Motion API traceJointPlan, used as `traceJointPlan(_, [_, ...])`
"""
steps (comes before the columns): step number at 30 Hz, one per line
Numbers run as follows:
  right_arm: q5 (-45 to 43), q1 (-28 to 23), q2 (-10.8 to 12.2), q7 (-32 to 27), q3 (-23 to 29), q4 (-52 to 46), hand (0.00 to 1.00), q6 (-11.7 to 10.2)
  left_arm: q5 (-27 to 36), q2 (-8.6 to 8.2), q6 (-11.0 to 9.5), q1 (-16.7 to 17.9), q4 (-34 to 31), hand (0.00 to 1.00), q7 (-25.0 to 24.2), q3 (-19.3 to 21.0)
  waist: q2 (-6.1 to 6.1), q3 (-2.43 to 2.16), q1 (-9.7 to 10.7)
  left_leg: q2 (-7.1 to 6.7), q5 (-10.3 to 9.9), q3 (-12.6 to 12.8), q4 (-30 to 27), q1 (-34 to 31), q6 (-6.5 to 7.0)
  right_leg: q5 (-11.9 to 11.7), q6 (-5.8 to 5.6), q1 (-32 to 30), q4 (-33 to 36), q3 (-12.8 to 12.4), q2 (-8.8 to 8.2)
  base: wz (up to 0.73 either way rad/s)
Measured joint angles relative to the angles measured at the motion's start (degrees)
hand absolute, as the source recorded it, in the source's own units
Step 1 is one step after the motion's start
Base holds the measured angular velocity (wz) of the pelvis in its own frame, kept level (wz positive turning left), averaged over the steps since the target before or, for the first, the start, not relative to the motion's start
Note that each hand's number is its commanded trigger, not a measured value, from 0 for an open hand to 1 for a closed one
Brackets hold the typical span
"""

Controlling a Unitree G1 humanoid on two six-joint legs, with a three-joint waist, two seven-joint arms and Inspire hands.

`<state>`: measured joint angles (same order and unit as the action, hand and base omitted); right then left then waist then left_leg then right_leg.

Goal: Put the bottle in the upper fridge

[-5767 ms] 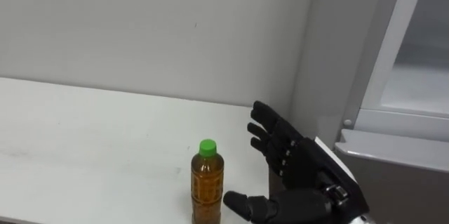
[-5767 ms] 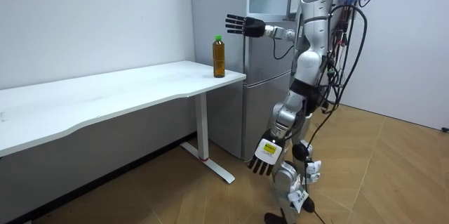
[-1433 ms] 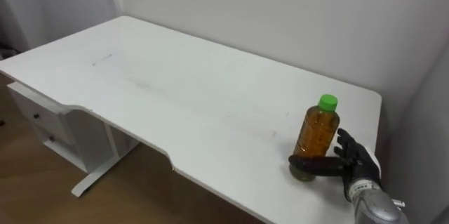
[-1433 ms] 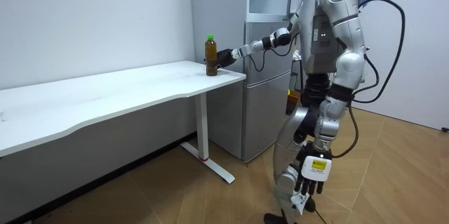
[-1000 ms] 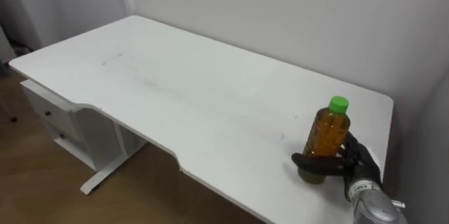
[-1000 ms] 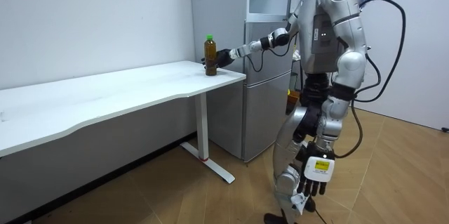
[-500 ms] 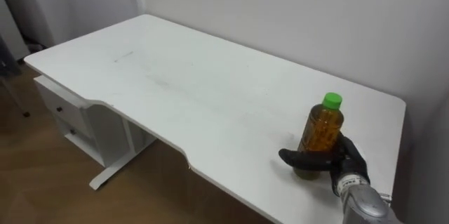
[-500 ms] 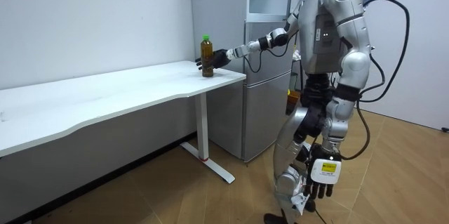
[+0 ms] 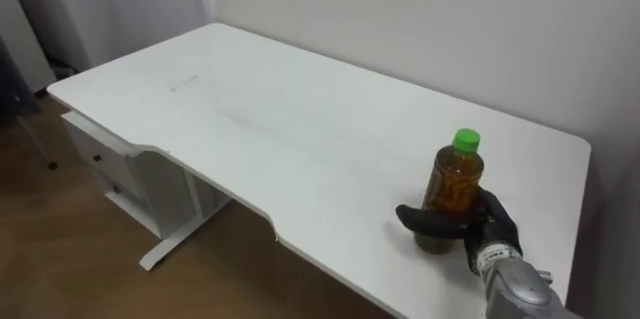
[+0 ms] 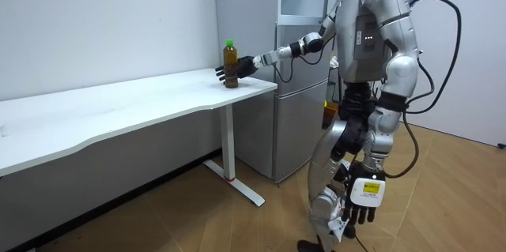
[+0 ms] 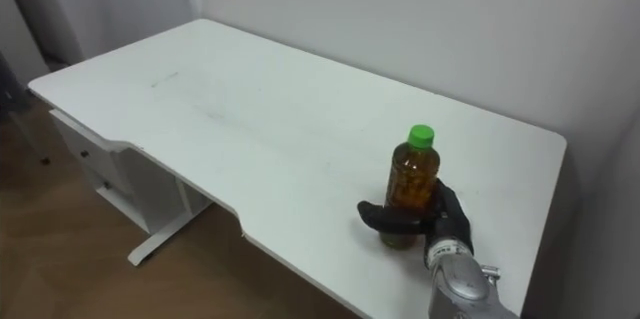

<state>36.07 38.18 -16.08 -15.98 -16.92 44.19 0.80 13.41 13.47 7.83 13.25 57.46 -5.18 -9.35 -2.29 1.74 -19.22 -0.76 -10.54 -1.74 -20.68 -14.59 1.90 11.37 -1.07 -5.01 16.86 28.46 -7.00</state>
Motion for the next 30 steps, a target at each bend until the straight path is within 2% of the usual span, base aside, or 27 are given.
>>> traceJointPlan(11, [1.9, 0.0, 0.3, 1.5, -0.4, 0.2, 1.0, 0.5, 0.0, 0.0, -0.1, 0.1, 0.5, 0.0, 0.0, 0.0, -0.11, 0.05, -0.2, -0.02, 0.0, 0.0, 0.1, 0.0, 0.0, 0.0, -0.02, -0.1, 0.1, -0.1, -0.06, 0.0])
traceJointPlan(16, [1.5, -0.4, 0.2, 2.9, -0.4, 0.2, 1.0, 0.6, -0.3, 0.0, -0.9, 0.3, 0.5, 0.0, -0.3, 0.5, -0.57, 0.22, -0.1, 0.04, 0.0, 0.6, 0.4, 1.0, 0.0, 0.0, -0.06, 0.5, -0.3, -0.8, 0.05, -0.05])
traceJointPlan(20, [-0.1, -1.5, 0.2, 3.2, -0.4, -2.1, 1.0, 0.6, -0.6, 0.0, -1.8, 1.1, 0.5, 0.0, -0.5, 1.4, -0.7, 0.12, 0.1, 0.07, 0.0, 1.1, 1.3, 2.0, 0.0, 0.0, -0.12, 1.0, -0.7, -1.0, 0.04, -0.09])
traceJointPlan(27, [-7.3, -8.7, -0.4, 6.1, 0.2, -19.4, 1.0, 0.6, -1.9, -0.19, -2.0, 2.2, 1.0, 0.0, -2.1, 4.8, -0.65, -0.01, 2.8, 0.06, 0.0, 1.5, 1.7, 4.0, 0.01, -0.1, -0.24, 2.8, -1.6, -1.9, 0.19, -0.01])
traceJointPlan(29, [-7.7, -9.4, -0.5, 7.0, 0.2, -22.2, 1.0, 0.6, -2.0, -0.22, -2.1, 2.1, 1.0, 0.0, -2.2, 4.9, -0.49, -0.18, 3.6, 0.07, 0.0, 1.5, 2.0, 4.3, 0.0, -0.2, -0.41, 3.3, -2.2, -1.9, 0.35, -0.02])
traceJointPlan(30, [-8.4, -9.7, -0.9, 7.4, 0.1, -23.5, 1.0, 0.7, -2.9, -0.23, -2.0, 2.2, 0.7, 0.0, -2.2, 4.9, -0.21, -0.42, 4.6, 0.06, 0.0, 1.6, 2.0, 4.6, 0.01, -0.3, -0.52, 3.5, -2.3, -2.3, 0.45, -0.04])
